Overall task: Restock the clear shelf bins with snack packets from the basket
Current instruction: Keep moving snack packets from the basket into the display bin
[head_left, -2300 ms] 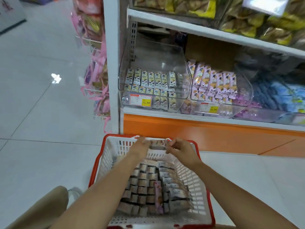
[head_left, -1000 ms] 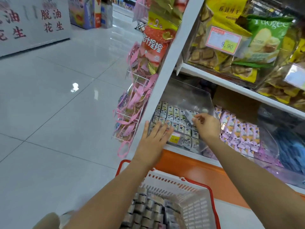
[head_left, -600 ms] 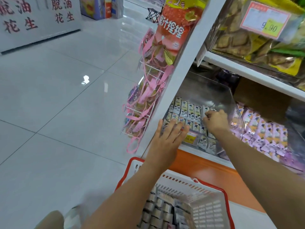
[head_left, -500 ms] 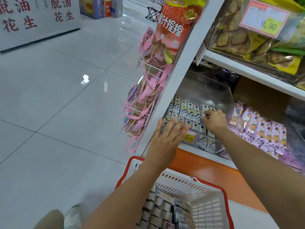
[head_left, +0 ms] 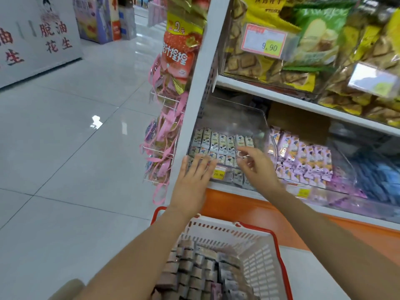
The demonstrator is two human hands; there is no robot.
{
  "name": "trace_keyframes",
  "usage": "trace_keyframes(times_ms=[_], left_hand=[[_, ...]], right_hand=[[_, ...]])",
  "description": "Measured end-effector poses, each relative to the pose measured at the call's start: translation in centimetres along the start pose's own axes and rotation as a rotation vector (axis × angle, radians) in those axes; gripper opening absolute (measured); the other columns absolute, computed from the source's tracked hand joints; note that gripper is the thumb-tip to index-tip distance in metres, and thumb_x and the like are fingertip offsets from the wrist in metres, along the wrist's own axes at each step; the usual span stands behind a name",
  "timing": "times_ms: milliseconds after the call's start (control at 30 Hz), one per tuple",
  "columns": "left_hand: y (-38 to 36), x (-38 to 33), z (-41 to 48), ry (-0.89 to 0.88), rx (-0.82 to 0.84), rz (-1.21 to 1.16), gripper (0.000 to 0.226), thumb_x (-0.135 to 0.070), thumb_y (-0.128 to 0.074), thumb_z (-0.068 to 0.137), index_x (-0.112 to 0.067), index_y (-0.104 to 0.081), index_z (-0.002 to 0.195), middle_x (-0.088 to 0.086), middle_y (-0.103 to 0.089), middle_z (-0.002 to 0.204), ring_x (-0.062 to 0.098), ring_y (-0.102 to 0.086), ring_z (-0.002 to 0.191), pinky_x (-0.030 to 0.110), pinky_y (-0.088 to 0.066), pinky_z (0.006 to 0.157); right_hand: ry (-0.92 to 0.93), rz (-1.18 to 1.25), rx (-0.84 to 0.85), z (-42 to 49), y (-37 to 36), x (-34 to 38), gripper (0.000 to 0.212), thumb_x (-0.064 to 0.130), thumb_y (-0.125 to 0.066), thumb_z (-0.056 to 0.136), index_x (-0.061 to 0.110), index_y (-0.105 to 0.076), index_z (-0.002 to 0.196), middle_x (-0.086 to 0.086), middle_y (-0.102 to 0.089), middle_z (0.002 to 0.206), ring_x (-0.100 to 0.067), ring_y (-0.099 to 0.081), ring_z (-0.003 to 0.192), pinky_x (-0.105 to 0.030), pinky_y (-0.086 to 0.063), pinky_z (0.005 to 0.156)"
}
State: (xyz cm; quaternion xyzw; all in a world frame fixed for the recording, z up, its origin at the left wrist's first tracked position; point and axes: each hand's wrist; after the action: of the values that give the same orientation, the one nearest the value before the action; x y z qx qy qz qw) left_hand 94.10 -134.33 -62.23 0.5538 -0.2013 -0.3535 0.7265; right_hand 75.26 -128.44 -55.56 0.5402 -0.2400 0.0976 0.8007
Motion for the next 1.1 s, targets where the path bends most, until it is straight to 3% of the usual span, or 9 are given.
trace_keyframes(times_ms=[67,200,333,400,467,567,767,900,1100], left_hand=[[0.4,0.3,-0.3,-0.051,-0.013,0.061,0.082,-0.016,-0.047,0.09,-0.015,0.001,0.156,0.007,-0.005,0.164,0.028,0.0,0.151,0.049,0.015,0.119],[-1.1,0.4,-2.2,-0.208,-0.012,0.078,0.08,-0.017,-0.07,0.066,-0.005,-0.046,0.141,0.015,-0.051,0.14,0.035,-0.043,0.133,0.051,-0.021,0.115],[-4.5,0.3,-4.4,-0.281,0.087,0.041,0.061,-0.026,-0.075,0.067,-0.011,-0.061,0.124,0.01,-0.06,0.122,0.031,-0.054,0.116,0.049,-0.037,0.111],[-6.1,0.3,-5.2,-0.241,0.229,0.012,0.062,-0.026,-0.071,0.075,-0.014,-0.054,0.134,0.009,-0.057,0.13,0.03,-0.053,0.122,0.047,-0.032,0.113],[-7.6,0.5,-5.7,-0.154,0.41,0.042,0.076,-0.031,-0.062,0.088,-0.015,-0.027,0.152,0.01,-0.032,0.154,0.03,-0.03,0.142,0.047,-0.017,0.12],[-9.5,0.7,-6.2,-0.056,0.542,0.11,0.079,-0.038,-0.048,0.098,-0.016,0.0,0.157,0.006,-0.007,0.163,0.028,-0.008,0.15,0.045,-0.003,0.123],[-13.3,1.8,-7.6,-0.02,0.428,0.072,0.087,-0.031,-0.068,0.086,-0.016,-0.018,0.155,0.01,-0.025,0.16,0.03,-0.022,0.148,0.047,-0.003,0.119],[-14.5,2.0,-7.9,-0.011,0.448,0.041,0.079,-0.025,-0.047,0.098,-0.02,0.007,0.156,0.005,0.006,0.164,0.026,0.007,0.151,0.044,0.019,0.115],[-16.5,2.2,-8.4,-0.001,0.403,0.048,0.086,-0.027,-0.057,0.093,-0.019,-0.001,0.157,0.008,-0.011,0.164,0.03,-0.004,0.151,0.049,0.012,0.119]], right_hand=[[0.052,0.064,0.004,-2.8,0.1,0.3,0.026,0.019,-0.059,0.096,0.022,-0.062,0.121,0.01,-0.059,0.102,0.003,-0.057,0.082,-0.009,-0.044,0.07],[0.013,0.118,0.117,-7.5,-2.6,-1.8,0.018,0.02,-0.06,0.096,0.021,-0.067,0.112,0.017,-0.059,0.087,0.0,-0.056,0.074,-0.01,-0.042,0.065],[-0.102,0.06,0.208,-11.2,-7.2,-5.1,0.017,0.019,-0.061,0.094,0.019,-0.07,0.108,0.012,-0.064,0.081,-0.001,-0.057,0.067,-0.017,-0.045,0.064],[-0.186,0.062,0.278,-12.9,-9.2,-6.7,0.018,0.018,-0.06,0.094,0.018,-0.069,0.109,0.01,-0.062,0.081,-0.003,-0.055,0.067,-0.018,-0.044,0.065],[-0.262,0.035,0.352,-14.5,-11.3,-8.5,0.02,0.02,-0.058,0.095,0.019,-0.068,0.112,0.007,-0.062,0.087,-0.005,-0.057,0.074,-0.021,-0.046,0.071],[-0.373,-0.019,0.434,-16.2,-14.0,-10.8,0.024,0.024,-0.056,0.095,0.02,-0.064,0.117,0.002,-0.064,0.101,-0.012,-0.061,0.087,-0.025,-0.049,0.08],[-0.451,-0.095,0.664,-18.8,-19.5,-14.8,0.031,0.035,-0.053,0.093,0.031,-0.057,0.124,0.004,-0.057,0.127,-0.017,-0.057,0.11,-0.037,-0.048,0.096],[-0.356,-0.121,0.769,-19.2,-22.6,-16.0,0.035,0.029,-0.054,0.095,0.023,-0.055,0.13,-0.001,-0.05,0.139,-0.02,-0.049,0.123,-0.032,-0.039,0.103],[-0.286,-0.217,0.886,-18.9,-25.5,-16.8,0.035,0.034,-0.046,0.099,0.022,-0.055,0.131,-0.006,-0.029,0.153,-0.03,-0.034,0.134,-0.042,-0.033,0.108]])
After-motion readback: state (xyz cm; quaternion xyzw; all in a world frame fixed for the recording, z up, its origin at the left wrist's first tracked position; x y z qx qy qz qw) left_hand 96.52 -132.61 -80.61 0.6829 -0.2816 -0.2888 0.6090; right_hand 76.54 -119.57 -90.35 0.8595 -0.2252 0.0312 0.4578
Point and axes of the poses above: each hand's wrist, its own z-axis towards the middle knuckle, its own y-axis out of the back of the hand, x = y × z
